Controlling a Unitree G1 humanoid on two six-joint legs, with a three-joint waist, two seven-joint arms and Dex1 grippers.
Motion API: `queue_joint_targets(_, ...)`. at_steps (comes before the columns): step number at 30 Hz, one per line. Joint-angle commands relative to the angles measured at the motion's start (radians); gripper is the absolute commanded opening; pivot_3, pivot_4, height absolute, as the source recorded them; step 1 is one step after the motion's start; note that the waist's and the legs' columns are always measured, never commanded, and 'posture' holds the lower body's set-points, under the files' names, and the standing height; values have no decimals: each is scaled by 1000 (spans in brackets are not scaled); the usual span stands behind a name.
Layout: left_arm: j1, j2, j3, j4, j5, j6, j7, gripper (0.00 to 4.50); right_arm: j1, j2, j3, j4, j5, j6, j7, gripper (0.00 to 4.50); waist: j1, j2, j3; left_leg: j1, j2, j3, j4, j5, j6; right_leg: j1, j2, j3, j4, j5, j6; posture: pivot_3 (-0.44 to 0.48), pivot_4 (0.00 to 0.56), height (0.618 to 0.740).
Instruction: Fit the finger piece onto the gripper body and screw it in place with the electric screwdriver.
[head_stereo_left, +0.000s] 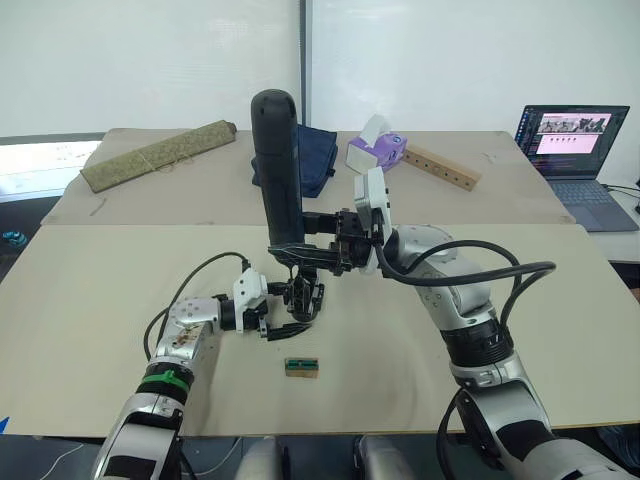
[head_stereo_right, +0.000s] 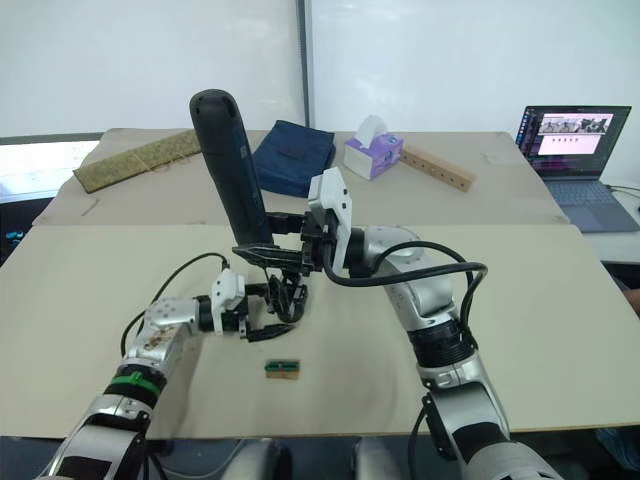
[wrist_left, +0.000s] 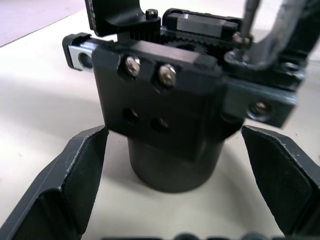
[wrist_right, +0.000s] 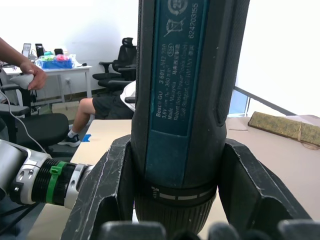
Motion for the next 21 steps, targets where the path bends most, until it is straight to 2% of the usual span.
queue_joint_targets(1,-24,-7,-4,14,6,-23,-10,4500,-6,-1,-15,-26,6,-25,-3,1932,0,0,0,0,0,0,0,0,0,0,0,0,0,0,0,0,150,740)
queue_joint_targets(8,-35,-8,-13,51,24,-46,-12,4500,-4,0,-14,-26,5,-25,-7,1932,0,0,0,0,0,0,0,0,0,0,0,0,0,0,0,0,150,740)
queue_joint_targets(11,-40,-9,-15,69,32,-58,-12,3712,-4,2,-13,-24,4,-24,-11,1932,0,0,0,0,0,0,0,0,0,0,0,0,0,0,0,0,150,740)
queue_joint_targets(14,-41,-12,-21,79,42,-68,-15,2324,1,3,-9,-20,-1,-26,-12,1932,0,0,0,0,0,0,0,0,0,0,0,0,0,0,0,0,150,740)
queue_joint_targets(21,-45,-16,-30,98,61,-92,-5,2310,17,4,3,12,-20,-46,-9,1932,1,0,0,2,0,0,0,0,0,2,0,0,0,0,0,0,150,740)
